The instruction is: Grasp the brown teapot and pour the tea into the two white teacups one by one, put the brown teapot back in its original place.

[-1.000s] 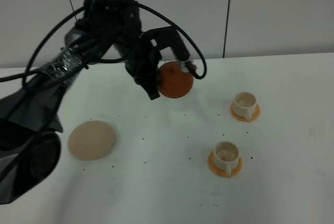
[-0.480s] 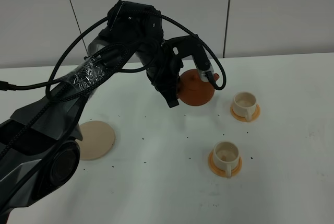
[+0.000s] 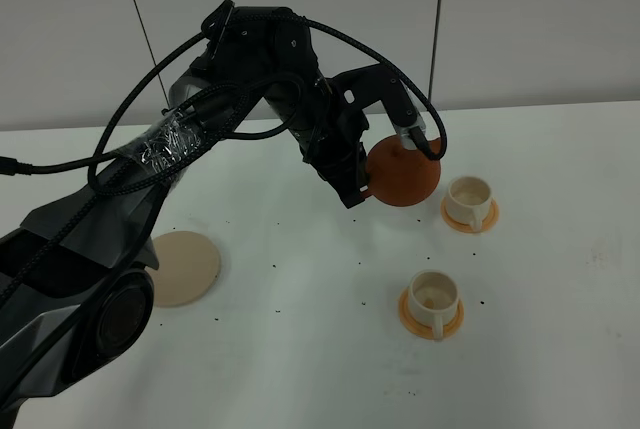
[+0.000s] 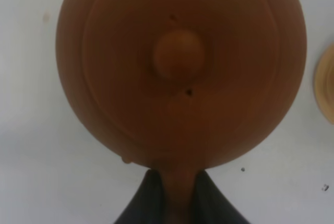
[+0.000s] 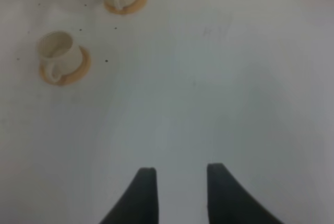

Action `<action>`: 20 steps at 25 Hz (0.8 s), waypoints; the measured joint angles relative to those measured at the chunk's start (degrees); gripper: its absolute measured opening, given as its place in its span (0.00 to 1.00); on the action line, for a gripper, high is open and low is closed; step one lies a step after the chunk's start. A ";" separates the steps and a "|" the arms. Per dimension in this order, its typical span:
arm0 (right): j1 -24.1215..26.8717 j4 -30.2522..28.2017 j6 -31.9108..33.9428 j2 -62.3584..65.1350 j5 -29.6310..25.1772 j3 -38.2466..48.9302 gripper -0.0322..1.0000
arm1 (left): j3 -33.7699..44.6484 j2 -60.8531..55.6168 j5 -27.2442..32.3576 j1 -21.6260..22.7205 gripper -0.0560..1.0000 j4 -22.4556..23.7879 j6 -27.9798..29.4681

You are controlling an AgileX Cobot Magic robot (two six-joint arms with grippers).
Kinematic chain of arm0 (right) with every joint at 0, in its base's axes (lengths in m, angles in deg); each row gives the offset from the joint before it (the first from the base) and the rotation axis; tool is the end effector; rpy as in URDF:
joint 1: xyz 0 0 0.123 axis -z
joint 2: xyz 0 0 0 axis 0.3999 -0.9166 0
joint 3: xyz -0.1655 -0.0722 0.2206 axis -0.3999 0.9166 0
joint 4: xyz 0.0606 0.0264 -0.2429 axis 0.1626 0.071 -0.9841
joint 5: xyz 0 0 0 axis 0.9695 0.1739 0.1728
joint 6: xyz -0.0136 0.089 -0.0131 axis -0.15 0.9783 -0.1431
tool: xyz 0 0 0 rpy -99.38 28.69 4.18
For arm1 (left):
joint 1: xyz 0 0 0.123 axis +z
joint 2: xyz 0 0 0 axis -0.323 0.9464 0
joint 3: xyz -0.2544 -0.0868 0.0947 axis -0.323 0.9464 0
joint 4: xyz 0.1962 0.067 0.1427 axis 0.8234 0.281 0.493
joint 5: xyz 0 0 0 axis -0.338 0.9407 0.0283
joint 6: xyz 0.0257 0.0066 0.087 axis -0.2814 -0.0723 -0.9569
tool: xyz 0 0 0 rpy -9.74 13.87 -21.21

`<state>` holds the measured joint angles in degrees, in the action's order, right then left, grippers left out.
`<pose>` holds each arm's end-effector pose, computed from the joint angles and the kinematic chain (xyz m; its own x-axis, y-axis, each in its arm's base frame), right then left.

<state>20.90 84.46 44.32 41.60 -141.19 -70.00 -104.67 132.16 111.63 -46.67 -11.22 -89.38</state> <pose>-0.0022 0.0106 0.2739 -0.4891 -0.0746 -0.8690 -0.1737 0.9847 0.0132 0.4688 -0.2629 0.2076 -0.1913 0.9027 -0.3854 0.9378 0.2840 0.1996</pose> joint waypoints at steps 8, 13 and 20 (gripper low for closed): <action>0.00 0.00 0.00 0.00 0.00 0.00 0.26 | 0.00 0.00 -0.94 -0.36 0.21 -0.05 0.25; 0.00 0.00 0.00 0.00 0.00 0.00 0.26 | 0.00 0.02 -2.95 -1.88 0.21 0.44 1.23; 0.00 0.00 0.00 0.00 0.00 0.00 0.26 | 0.00 0.02 -6.48 -3.74 0.21 7.12 5.77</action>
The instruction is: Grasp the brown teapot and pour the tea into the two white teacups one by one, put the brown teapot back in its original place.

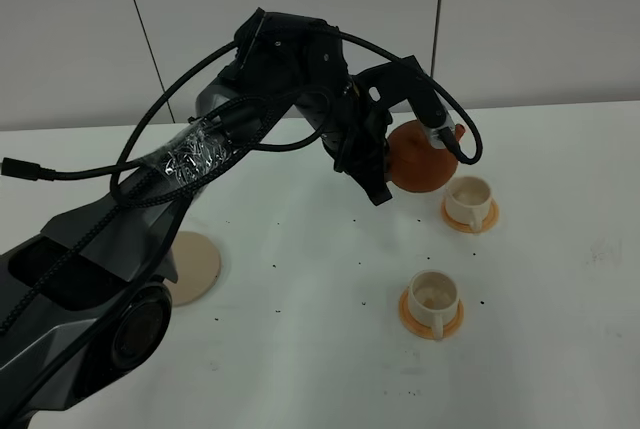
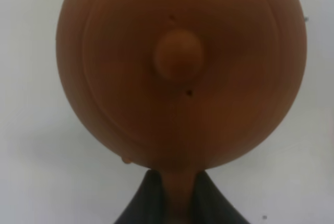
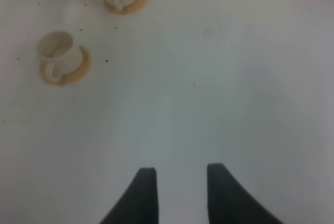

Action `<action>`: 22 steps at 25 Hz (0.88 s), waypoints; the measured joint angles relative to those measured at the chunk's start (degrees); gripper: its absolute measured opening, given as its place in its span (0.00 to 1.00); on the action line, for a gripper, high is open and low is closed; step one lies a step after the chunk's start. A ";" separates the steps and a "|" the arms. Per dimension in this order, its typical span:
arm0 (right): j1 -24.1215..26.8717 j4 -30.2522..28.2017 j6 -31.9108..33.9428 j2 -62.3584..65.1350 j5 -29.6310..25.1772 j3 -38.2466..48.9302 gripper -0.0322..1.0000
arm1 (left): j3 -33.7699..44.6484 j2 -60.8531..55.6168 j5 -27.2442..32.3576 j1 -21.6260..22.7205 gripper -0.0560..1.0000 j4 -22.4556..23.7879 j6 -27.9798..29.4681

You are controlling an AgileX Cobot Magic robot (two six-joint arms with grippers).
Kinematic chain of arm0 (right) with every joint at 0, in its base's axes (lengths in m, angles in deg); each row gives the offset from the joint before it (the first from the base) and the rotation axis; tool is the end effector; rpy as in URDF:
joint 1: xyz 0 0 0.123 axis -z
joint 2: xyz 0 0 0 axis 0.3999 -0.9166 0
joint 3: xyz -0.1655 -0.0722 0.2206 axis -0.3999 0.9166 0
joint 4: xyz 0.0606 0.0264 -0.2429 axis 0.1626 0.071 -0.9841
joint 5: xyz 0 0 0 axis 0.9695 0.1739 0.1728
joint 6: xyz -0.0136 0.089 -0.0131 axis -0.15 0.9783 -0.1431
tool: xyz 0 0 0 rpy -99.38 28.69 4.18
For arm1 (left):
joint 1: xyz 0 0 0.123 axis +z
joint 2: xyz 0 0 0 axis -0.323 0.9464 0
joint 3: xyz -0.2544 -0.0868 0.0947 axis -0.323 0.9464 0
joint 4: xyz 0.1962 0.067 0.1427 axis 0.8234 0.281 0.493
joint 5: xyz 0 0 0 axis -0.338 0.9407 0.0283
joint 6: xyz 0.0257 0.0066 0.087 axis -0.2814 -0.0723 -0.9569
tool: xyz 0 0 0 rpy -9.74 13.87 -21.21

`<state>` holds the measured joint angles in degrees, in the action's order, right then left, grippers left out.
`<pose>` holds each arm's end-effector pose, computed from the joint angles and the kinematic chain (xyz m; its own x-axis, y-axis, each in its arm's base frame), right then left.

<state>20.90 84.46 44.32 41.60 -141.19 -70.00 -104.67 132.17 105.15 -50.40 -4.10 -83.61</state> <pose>-0.0022 0.0106 0.2739 -0.4891 -0.0746 -0.8690 -0.1737 0.9847 0.0132 0.4641 -0.2886 0.2111 -0.1775 0.9016 -0.3944 0.8925 0.3164 0.3216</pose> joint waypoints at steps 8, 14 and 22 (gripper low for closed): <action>0.00 0.00 0.00 0.00 0.00 0.00 0.26 | 0.00 0.00 -0.11 -0.31 0.21 3.22 2.49; 0.00 0.00 0.00 0.00 0.00 0.00 0.26 | 0.00 0.00 -0.17 -2.40 0.21 9.00 2.42; 0.00 0.00 0.00 0.00 0.00 0.00 0.26 | 0.00 0.00 -0.17 -3.42 0.21 11.26 2.47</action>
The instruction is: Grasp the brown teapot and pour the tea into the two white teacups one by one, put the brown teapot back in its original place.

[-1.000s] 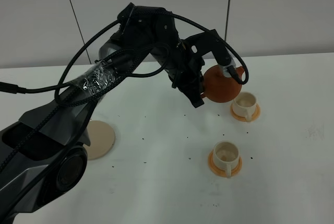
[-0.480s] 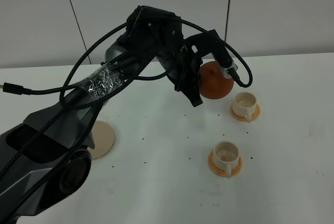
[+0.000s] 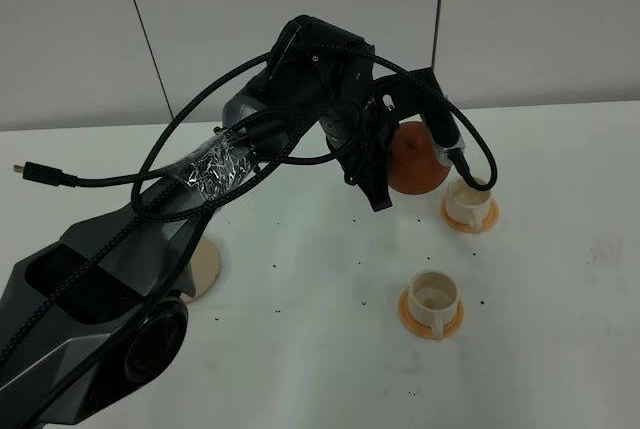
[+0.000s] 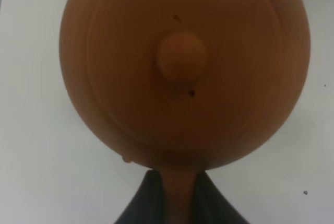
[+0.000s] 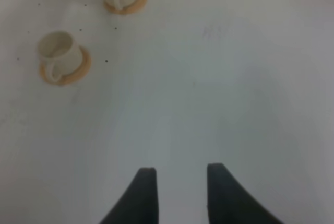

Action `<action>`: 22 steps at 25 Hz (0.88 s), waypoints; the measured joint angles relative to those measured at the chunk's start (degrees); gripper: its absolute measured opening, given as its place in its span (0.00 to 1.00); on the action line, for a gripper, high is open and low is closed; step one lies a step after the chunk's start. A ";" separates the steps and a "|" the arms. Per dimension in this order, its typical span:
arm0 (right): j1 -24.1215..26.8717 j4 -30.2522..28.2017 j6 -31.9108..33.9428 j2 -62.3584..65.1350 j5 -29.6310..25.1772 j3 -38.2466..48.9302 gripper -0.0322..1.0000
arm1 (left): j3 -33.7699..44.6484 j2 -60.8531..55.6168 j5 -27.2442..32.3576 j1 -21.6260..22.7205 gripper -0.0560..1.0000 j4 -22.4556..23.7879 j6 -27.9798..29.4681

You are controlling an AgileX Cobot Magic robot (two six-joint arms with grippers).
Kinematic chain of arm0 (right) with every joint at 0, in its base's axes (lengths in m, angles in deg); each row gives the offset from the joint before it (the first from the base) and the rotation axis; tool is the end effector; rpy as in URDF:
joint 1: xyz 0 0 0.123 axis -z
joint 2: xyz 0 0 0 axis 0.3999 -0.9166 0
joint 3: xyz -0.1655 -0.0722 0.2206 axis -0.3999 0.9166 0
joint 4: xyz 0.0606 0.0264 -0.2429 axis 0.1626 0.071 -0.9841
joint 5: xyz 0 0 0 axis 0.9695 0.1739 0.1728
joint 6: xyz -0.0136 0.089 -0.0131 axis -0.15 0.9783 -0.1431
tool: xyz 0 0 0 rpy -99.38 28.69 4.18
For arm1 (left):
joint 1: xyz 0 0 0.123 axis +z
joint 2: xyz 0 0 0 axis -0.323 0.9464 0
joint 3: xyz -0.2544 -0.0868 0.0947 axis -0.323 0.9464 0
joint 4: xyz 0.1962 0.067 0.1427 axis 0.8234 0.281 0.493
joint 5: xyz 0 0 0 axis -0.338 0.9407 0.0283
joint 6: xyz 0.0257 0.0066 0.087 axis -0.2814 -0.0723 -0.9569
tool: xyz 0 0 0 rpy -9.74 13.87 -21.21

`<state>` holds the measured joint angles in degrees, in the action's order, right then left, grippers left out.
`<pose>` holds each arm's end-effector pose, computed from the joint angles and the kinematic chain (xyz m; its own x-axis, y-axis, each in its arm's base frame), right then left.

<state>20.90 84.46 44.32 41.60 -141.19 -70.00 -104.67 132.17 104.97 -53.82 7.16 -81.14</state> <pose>-0.0022 0.0106 0.2739 -0.4891 -0.0746 -0.8690 -0.1737 0.9847 0.0132 0.4552 -0.3031 0.2122 -0.1292 0.9521 -0.2771 0.8581 0.2474 0.4499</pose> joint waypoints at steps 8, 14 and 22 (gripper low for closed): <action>0.00 0.00 0.00 0.00 0.00 0.00 0.26 | 0.00 0.00 0.67 0.00 0.21 3.75 0.60; 0.00 0.00 0.00 0.00 0.00 0.00 0.26 | 0.00 0.00 0.67 0.00 0.21 4.30 0.46; 0.00 0.00 0.00 0.00 0.00 0.00 0.26 | 0.00 0.47 0.30 -1.17 0.21 4.82 -2.07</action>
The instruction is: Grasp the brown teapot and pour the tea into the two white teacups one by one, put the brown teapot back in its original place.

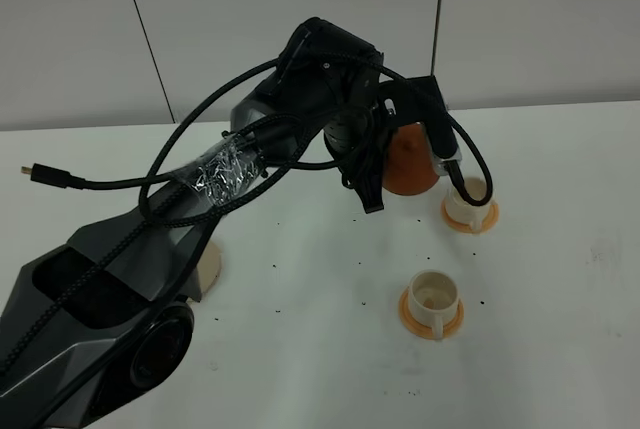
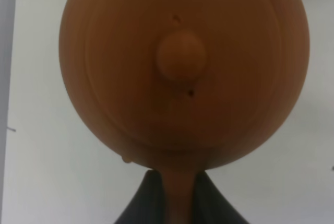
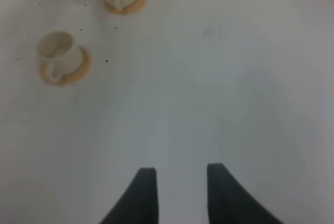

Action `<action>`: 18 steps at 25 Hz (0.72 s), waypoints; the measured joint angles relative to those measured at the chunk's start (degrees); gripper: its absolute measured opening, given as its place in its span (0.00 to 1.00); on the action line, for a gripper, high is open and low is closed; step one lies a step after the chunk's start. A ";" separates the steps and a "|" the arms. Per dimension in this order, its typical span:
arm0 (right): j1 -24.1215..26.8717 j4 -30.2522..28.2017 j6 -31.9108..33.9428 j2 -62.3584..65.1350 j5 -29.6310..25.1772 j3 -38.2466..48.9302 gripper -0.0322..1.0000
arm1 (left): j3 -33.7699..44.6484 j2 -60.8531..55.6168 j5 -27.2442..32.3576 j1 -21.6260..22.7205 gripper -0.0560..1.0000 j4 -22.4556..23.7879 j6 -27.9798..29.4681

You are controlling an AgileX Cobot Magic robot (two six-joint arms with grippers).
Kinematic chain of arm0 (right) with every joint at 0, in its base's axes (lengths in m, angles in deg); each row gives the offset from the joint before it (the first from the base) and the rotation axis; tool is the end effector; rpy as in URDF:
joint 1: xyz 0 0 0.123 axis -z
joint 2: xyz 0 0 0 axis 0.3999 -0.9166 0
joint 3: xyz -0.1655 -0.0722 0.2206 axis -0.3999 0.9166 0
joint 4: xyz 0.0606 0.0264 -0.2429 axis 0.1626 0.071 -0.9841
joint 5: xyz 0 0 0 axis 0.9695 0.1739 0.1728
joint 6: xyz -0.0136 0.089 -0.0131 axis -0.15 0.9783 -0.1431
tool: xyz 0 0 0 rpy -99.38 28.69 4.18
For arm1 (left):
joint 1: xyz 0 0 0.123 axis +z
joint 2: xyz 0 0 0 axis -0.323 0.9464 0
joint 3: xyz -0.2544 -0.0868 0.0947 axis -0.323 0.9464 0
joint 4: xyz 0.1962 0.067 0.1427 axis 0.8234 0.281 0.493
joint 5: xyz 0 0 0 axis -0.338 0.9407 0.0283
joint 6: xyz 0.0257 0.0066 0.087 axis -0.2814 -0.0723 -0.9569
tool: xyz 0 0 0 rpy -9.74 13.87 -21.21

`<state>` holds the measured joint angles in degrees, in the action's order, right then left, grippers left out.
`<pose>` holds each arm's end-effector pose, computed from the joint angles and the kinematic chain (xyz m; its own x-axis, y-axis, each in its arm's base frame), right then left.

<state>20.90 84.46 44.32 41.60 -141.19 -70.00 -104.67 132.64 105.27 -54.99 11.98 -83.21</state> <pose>-0.0022 0.0106 0.2739 -0.4891 -0.0746 -0.8690 -0.1737 0.9847 0.0132 0.4530 -0.3071 0.2088 -0.0733 0.9790 -0.1900 0.8470 0.1617 0.5064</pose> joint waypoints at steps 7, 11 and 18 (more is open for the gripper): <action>0.00 0.00 0.00 0.00 0.00 0.00 0.26 | 0.00 1.24 -0.31 -1.15 0.21 2.52 -0.38; 0.00 0.00 0.00 0.00 0.00 0.00 0.26 | 0.00 1.24 -0.38 -1.15 0.21 4.32 -0.56; 0.00 0.00 0.00 0.00 0.00 0.00 0.26 | 0.00 1.24 -1.97 -2.03 0.21 6.40 -1.69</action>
<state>20.90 84.46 44.32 41.60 -141.19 -70.00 -104.67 133.88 103.31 -57.02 18.38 -84.90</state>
